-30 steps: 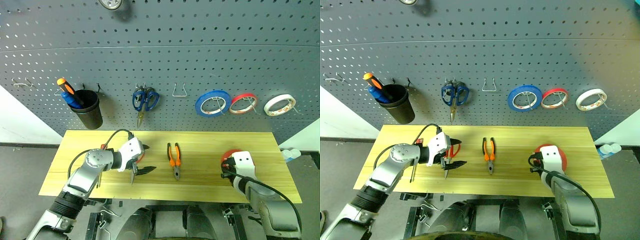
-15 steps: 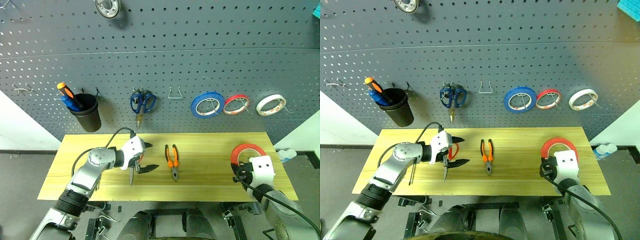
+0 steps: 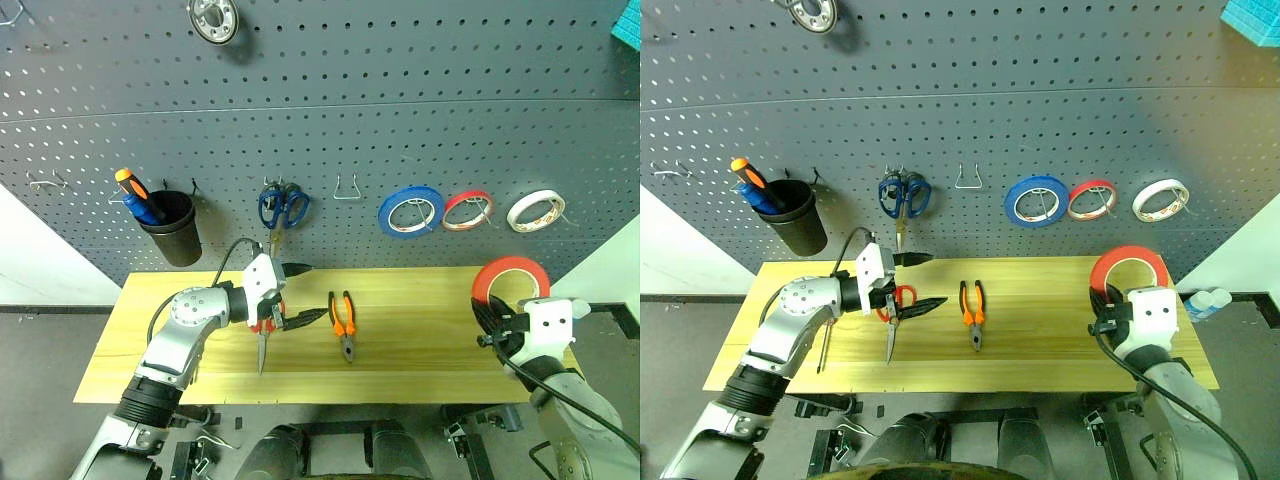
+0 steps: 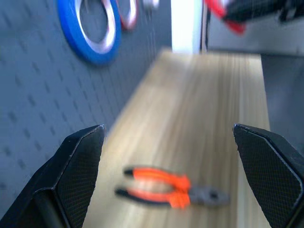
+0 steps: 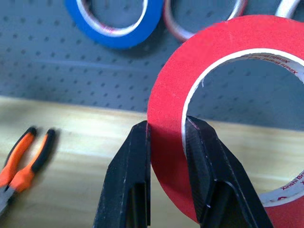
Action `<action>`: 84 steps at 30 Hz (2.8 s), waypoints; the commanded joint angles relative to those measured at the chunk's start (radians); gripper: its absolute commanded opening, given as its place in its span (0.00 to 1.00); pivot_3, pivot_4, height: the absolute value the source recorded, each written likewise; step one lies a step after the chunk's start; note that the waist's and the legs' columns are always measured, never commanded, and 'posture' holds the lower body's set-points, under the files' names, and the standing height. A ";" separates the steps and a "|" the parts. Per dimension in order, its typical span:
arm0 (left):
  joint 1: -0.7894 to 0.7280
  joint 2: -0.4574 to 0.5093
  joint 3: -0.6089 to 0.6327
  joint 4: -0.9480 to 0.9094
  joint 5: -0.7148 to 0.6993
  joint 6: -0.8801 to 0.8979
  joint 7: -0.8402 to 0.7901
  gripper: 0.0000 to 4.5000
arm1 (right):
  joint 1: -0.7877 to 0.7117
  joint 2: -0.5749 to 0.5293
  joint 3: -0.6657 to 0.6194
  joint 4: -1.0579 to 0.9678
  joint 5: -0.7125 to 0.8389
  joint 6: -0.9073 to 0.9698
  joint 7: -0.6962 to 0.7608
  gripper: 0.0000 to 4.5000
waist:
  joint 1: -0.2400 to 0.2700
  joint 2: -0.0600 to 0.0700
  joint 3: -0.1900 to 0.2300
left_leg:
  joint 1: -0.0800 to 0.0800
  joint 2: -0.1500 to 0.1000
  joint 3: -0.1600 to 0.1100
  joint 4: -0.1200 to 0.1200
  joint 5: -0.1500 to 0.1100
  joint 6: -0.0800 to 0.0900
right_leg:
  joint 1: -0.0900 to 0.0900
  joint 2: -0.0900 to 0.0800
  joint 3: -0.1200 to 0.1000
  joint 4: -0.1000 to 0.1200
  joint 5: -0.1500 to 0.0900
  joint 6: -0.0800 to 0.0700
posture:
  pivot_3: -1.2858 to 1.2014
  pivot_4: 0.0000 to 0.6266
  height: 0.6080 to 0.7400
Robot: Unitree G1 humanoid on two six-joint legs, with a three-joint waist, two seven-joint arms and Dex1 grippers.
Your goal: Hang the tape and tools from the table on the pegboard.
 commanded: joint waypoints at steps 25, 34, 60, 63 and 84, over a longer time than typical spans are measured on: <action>0.041 0.018 0.012 -0.067 -0.018 -0.031 0.011 1.00 | -0.289 0.018 0.113 0.090 0.028 -0.169 -0.003 0.15 | 0.003 0.001 -0.006 | 0.012 0.003 0.002 -0.002 -0.003 0.004 | 0.009 0.004 0.003 -0.001 0.001 -0.001 | 0.51 0.13 0.85; 0.074 0.044 0.016 -0.122 -0.025 0.002 0.028 1.00 | -0.315 0.011 0.123 0.159 0.026 -0.198 0.007 0.15 | 0.003 0.001 -0.006 | 0.013 0.003 0.002 -0.003 -0.003 0.004 | 0.009 0.004 0.003 -0.001 0.001 -0.002 | 0.52 0.14 0.85; 0.079 0.019 0.044 -0.168 -0.066 0.009 0.066 1.00 | -0.503 0.007 0.156 0.567 -0.021 -0.375 0.063 0.15 | 0.004 0.001 -0.004 | 0.012 0.003 0.003 -0.005 -0.003 0.005 | 0.008 0.004 0.004 -0.002 0.001 -0.002 | 0.53 0.17 0.85; 0.076 0.011 0.052 -0.172 -0.071 0.001 0.066 1.00 | -0.516 0.003 0.157 0.599 -0.024 -0.389 0.068 0.15 | 0.005 0.001 -0.004 | 0.012 0.003 0.002 -0.005 -0.003 0.004 | 0.008 0.004 0.004 -0.002 0.001 -0.002 | 0.53 0.16 0.85; 0.050 0.009 0.065 -0.200 -0.096 0.035 0.098 1.00 | -0.547 -0.009 0.152 0.719 -0.037 -0.411 0.071 0.15 | 0.006 0.001 -0.004 | 0.012 0.003 0.003 -0.005 -0.003 0.004 | 0.008 0.004 0.004 -0.002 0.001 -0.002 | 0.53 0.15 0.85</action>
